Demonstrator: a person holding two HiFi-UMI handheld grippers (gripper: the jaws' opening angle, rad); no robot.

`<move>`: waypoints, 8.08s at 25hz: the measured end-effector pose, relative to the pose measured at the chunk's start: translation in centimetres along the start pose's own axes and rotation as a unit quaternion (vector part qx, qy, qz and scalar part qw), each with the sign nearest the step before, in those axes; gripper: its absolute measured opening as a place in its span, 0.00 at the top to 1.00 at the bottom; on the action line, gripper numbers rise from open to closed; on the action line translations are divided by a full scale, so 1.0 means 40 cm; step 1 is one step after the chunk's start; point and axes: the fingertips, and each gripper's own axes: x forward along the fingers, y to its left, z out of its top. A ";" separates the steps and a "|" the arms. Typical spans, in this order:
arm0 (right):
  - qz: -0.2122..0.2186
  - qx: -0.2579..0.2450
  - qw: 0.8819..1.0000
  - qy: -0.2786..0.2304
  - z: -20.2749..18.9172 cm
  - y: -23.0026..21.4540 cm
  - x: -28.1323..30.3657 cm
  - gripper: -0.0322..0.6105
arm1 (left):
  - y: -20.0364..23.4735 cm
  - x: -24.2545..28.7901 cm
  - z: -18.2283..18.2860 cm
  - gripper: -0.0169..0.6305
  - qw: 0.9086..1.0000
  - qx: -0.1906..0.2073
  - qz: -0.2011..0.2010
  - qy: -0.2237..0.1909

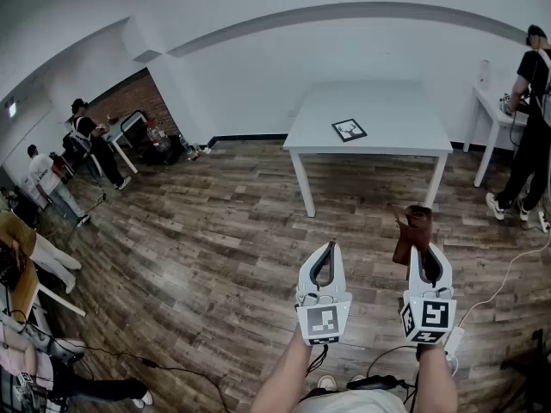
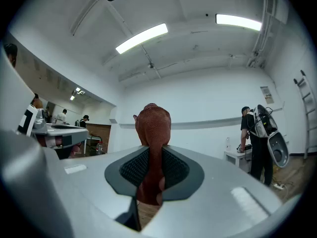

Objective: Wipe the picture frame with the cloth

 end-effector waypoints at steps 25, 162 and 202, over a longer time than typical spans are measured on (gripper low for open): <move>0.037 0.016 0.999 0.015 -0.108 -0.088 0.203 0.81 | -0.051 0.207 -0.106 0.97 0.999 -0.019 0.013 0.033; 0.162 0.021 0.870 0.466 -0.953 -0.093 2.397 0.81 | 0.649 1.986 -0.798 0.97 0.994 -0.028 0.058 0.093; 0.102 0.059 0.947 0.300 -0.792 -0.310 2.416 0.80 | 0.611 1.983 -0.835 0.97 0.993 -0.044 0.036 0.102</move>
